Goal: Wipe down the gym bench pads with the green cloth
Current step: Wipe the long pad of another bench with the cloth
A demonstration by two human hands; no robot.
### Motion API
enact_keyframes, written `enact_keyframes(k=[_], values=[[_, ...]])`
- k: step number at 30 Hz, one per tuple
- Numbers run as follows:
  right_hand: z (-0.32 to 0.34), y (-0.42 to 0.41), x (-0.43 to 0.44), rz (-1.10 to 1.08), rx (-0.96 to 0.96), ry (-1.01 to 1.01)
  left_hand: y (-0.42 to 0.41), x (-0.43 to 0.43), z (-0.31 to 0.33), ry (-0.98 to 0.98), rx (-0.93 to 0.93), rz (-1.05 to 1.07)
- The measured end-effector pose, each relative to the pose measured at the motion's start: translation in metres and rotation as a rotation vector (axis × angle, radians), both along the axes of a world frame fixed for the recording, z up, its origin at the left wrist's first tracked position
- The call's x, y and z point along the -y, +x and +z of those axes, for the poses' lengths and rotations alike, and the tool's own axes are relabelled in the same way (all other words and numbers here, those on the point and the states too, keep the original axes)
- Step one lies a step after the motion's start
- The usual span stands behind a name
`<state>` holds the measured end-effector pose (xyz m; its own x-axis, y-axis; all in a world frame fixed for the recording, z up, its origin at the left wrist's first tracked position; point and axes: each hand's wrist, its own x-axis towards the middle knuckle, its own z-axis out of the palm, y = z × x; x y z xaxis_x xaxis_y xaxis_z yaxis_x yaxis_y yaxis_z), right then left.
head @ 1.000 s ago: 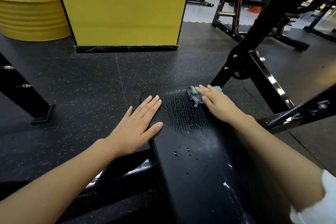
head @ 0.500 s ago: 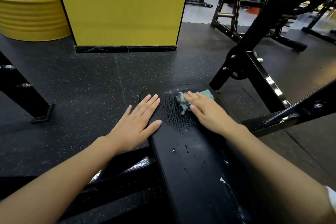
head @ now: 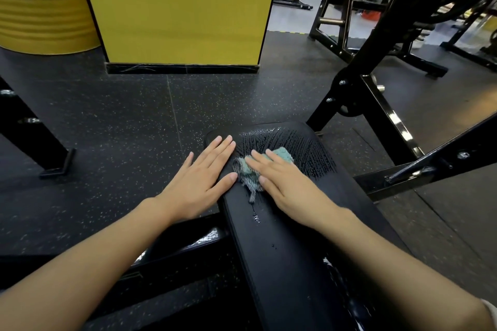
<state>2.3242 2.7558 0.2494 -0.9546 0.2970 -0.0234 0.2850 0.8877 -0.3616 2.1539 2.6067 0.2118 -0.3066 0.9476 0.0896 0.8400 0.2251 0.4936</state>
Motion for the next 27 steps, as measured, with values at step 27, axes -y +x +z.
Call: enact_keyframes(k=[27], values=[[0.009, 0.039, 0.054, 0.008, 0.046, -0.018, -0.011, 0.002, 0.000, -0.001, 0.058, -0.064]])
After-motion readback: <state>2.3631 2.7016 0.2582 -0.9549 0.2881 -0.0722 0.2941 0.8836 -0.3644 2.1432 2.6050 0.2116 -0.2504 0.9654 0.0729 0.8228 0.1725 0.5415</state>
